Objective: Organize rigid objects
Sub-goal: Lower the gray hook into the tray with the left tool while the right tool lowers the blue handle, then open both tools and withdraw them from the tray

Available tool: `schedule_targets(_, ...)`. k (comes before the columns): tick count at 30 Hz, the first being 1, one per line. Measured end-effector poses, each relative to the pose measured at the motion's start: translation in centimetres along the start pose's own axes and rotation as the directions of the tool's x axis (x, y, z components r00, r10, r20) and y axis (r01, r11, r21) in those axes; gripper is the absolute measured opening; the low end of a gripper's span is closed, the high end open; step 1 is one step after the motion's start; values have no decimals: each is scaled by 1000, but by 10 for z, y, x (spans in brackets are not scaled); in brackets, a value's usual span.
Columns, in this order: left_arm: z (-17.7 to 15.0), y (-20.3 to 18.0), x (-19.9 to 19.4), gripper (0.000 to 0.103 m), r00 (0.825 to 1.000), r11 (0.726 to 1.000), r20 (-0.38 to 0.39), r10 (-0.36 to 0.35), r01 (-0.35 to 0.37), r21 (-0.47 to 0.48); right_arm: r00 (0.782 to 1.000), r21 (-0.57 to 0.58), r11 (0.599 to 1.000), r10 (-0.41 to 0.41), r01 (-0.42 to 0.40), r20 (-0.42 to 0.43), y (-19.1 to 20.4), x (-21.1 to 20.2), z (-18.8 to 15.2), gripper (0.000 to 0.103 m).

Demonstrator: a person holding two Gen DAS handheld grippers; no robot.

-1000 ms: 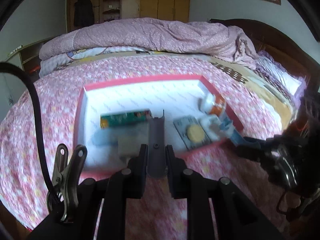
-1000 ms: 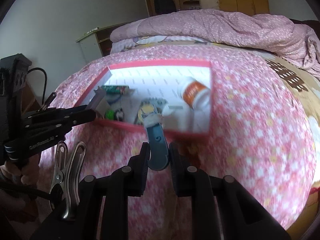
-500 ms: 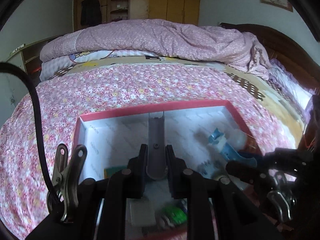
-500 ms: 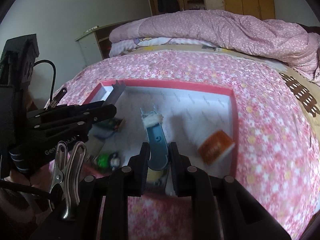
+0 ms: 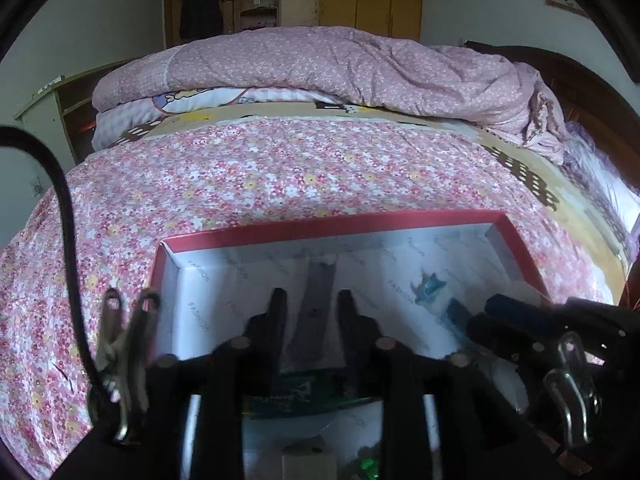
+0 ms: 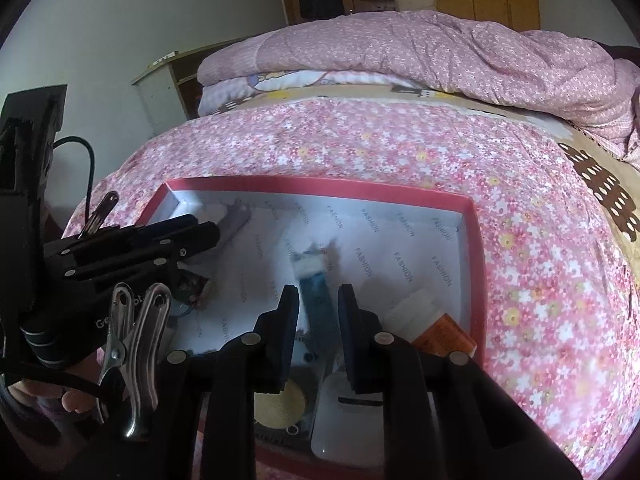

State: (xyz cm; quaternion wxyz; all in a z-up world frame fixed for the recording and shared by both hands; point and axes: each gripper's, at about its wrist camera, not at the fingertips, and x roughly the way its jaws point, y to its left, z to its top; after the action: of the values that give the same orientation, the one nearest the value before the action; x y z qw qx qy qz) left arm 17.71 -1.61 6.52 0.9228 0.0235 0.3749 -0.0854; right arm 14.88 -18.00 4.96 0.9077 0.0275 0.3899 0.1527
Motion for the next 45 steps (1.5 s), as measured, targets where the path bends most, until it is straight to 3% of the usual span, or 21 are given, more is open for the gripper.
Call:
schedule_targets(4,-1,-4,-4,49,1000,1000,12,14,-14,16,1000,6,1000,8,-8,6,0,-2,0,25)
schedule_targets(6,-1,-6,-6,57,1000,1000,15,19,-19,23,1000,4,1000,11,-11,16,1,-4,0,33)
schedule_targets(12,-3,-10,-14,63,1000,999,20,20,-21,24,999,17,1000,9,-10,33,2,-12,-1,40)
schedule_targets(28,-24,-16,-50,64,1000,1000,12,4,-3,-25,998,33,998,49,-51,49,-2,-50,-25,40)
schedule_targets(45,-64,-24,-79,64,999,999,-4,-34,34,-33,999,21,999,-35,35,-8,-21,-97,-104,40)
